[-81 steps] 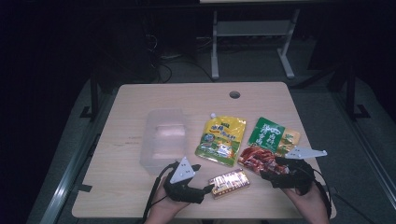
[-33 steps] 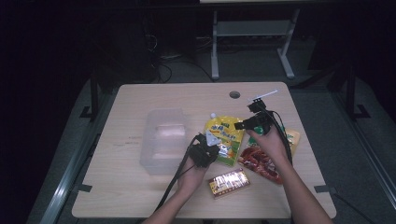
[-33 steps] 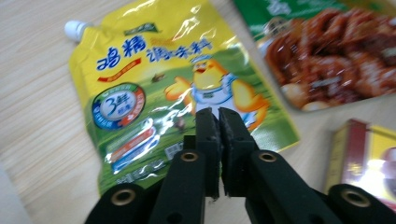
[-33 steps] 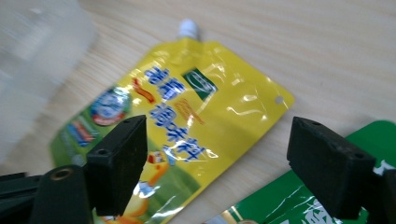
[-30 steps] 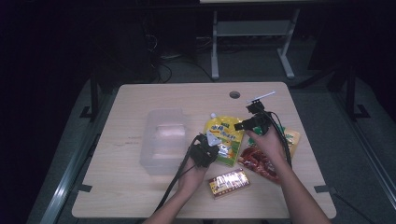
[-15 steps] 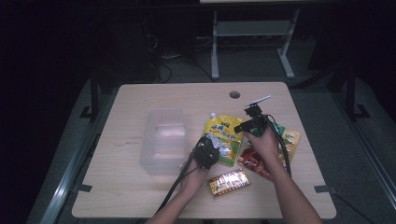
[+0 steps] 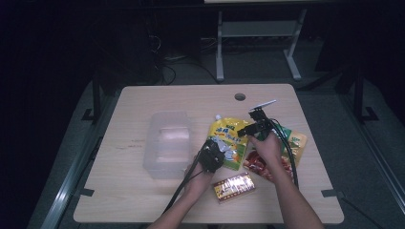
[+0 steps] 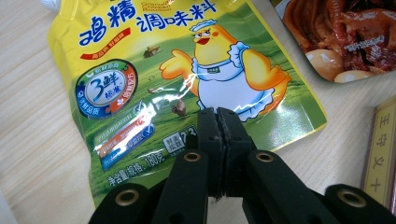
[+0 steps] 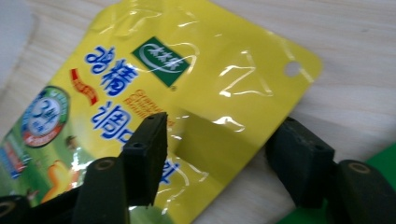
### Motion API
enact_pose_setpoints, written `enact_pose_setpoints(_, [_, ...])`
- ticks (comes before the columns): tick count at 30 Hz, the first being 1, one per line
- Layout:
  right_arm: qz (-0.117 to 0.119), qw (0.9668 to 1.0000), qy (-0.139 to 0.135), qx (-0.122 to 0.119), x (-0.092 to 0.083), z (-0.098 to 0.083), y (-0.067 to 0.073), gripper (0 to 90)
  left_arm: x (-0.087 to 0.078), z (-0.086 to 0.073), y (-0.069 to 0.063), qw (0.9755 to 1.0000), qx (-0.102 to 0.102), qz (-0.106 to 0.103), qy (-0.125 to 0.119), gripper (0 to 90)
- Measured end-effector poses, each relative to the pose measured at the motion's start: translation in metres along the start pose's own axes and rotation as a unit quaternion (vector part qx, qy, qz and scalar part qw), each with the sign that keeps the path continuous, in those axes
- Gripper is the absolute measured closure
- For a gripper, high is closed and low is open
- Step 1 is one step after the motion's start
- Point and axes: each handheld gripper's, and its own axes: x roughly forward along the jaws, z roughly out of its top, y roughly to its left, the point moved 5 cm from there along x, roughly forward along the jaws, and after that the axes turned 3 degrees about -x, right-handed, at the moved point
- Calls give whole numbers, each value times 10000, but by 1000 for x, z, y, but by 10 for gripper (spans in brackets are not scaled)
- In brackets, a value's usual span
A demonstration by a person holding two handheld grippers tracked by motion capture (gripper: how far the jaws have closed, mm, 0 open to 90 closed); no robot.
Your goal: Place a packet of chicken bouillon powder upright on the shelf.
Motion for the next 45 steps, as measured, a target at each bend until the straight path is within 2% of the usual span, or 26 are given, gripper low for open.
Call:
enact_pose_setpoints(4, [-17, 9999, -82, -119, 0, -2, 2, 429, 0, 0, -1, 10000, 15, -4, 16, 887])
enact_pose_setpoints(7, [228, 9997, 12, -110, 1, -6, 2, 517, 1, 0, -1, 10000, 4, -25, 9, 887])
enact_pose_setpoints(10, [349, 9992, 44, -163, 1, -6, 6, 586, 2, 0, -1, 10000, 8, -45, -3, 887])
enact_pose_setpoints(14, [341, 9990, 37, -289, 3, -5, 11, 667, 2, 0, 0, 10000, 15, -72, 19, 887])
enact_pose_setpoints(20, [194, 9988, 3, -445, 4, -5, 13, 816, 2, 0, 1, 9999, 13, -119, 8, 887])
enact_pose_setpoints(23, [231, 9987, 3, -462, 4, -4, 14, 888, 2, -1, 1, 9999, 3, -127, -5, 887])
enact_pose_setpoints(26, [197, 9983, -30, -546, 2, -3, 15, 898, 1, 0, 1, 9998, -10, -187, -19, 875])
enact_pose_setpoints(29, [208, 9979, -118, -605, -4, -2, 17, 900, -2, 1, 0, 9995, -69, -296, -25, 812])
enact_pose_setpoints(32, [292, 9976, -222, -585, -12, 0, 19, 900, -8, 4, -2, 9992, -101, -314, -205, 774])
enact_pose_setpoints(37, [264, 9958, -424, -765, -29, 3, 25, 900, -18, 7, -3, 9988, -45, -362, -314, 723])
enact_pose_setpoints(41, [366, 9934, -594, -914, -45, 6, 30, 900, -28, 8, -4, 9979, -29, -459, -457, 691])
enact_pose_setpoints(45, [424, 9902, -803, -1060, -61, 9, 40, 900, -36, 9, -7, 9965, -105, -586, -583, 647])
